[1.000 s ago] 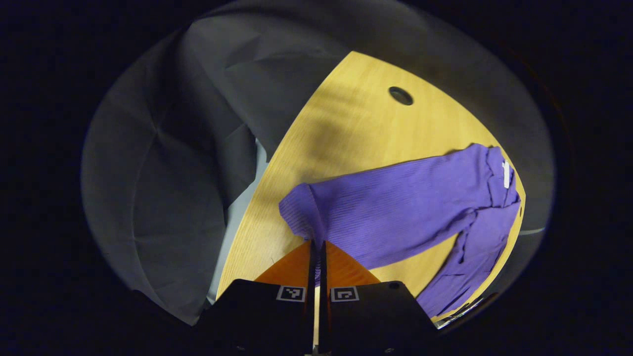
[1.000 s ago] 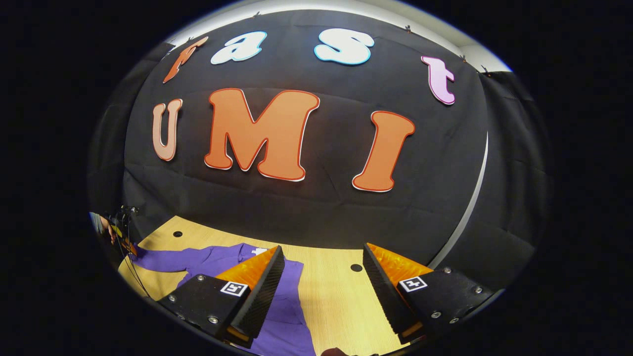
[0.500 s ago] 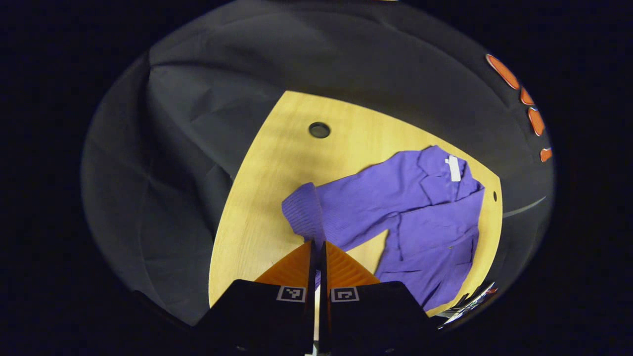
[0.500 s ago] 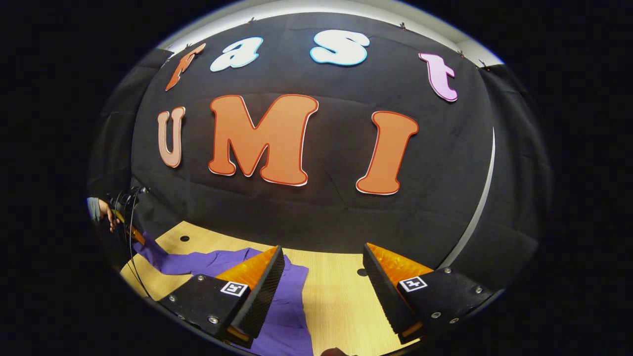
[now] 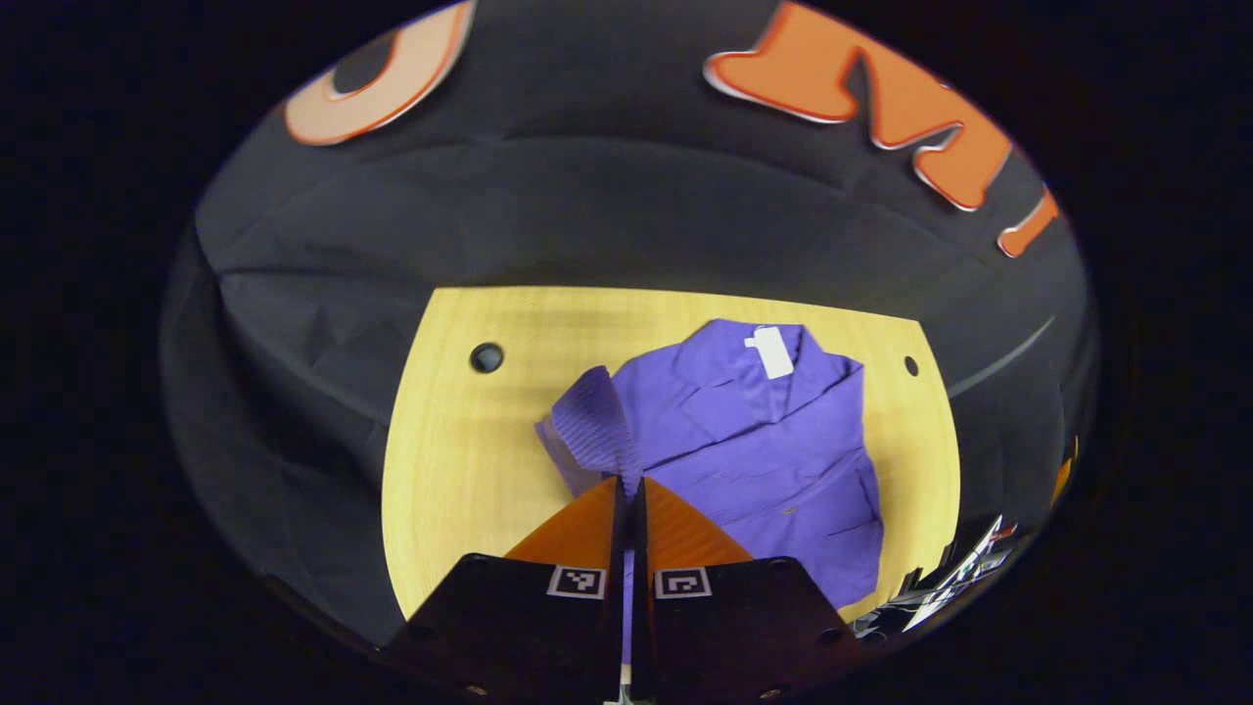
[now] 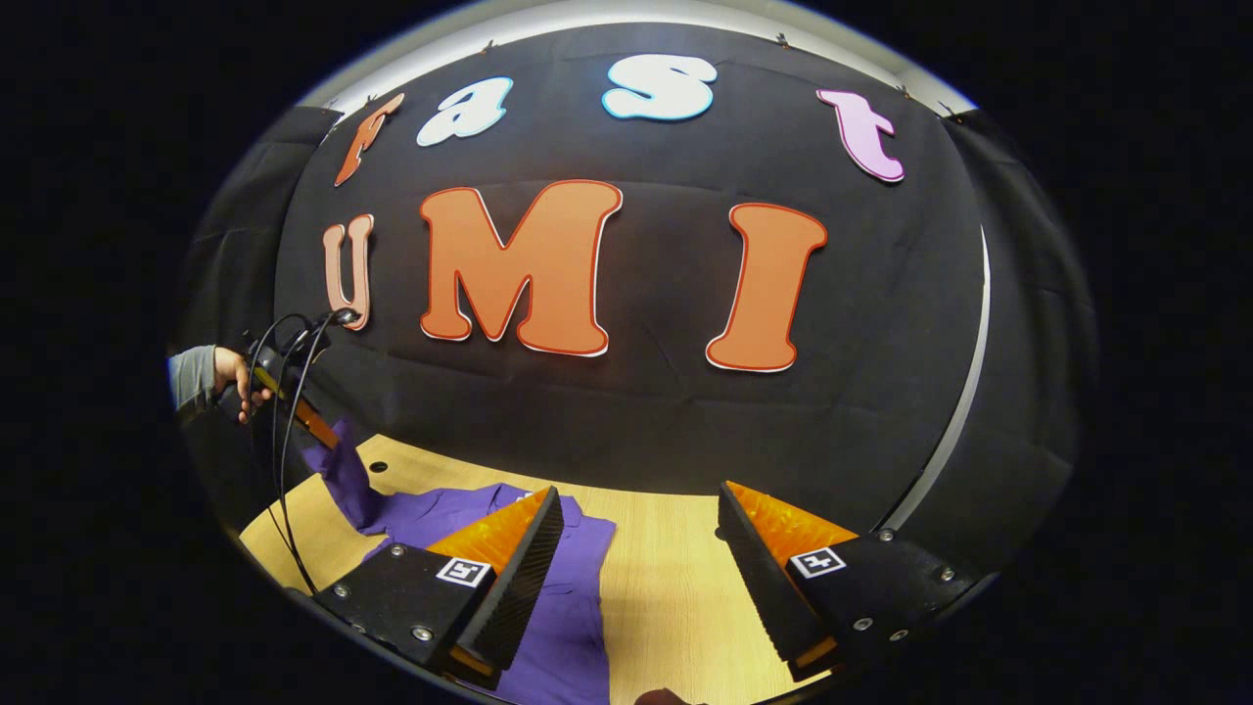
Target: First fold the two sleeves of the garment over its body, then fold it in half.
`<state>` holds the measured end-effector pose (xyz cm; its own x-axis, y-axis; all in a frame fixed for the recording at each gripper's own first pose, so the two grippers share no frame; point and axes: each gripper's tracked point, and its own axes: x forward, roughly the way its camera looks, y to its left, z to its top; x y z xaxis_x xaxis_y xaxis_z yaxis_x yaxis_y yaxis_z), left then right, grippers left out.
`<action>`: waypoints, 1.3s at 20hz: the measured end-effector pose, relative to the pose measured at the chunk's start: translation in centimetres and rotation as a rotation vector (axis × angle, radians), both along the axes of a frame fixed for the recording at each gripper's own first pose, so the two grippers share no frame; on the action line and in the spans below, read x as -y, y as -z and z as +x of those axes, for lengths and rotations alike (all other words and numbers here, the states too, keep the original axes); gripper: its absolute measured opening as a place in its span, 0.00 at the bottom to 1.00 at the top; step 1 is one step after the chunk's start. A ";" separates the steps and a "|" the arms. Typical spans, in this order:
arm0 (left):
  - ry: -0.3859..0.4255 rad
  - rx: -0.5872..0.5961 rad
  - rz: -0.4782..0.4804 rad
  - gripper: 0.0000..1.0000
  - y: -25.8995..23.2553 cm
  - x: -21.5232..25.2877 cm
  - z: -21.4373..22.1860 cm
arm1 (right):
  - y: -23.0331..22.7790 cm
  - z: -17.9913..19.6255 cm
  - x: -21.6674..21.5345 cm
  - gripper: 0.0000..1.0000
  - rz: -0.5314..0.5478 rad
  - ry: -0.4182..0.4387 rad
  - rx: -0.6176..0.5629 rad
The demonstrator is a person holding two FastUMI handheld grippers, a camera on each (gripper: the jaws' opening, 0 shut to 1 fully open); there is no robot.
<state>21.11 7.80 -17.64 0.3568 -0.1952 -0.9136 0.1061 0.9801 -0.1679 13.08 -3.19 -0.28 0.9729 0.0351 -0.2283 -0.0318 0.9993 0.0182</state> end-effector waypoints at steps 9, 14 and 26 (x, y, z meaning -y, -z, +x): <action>0.162 0.057 -0.074 0.04 -4.5 15.8 1.8 | 1.9 -0.8 4.3 0.95 0.053 0.012 -0.009; 0.233 0.036 -0.118 0.04 -4.3 23.5 0.9 | 3.3 -1.3 6.7 0.95 0.086 0.030 -0.022; 0.330 -0.029 -0.265 0.14 1.5 38.2 -1.2 | 8.3 -2.4 9.9 0.95 0.132 0.051 -0.099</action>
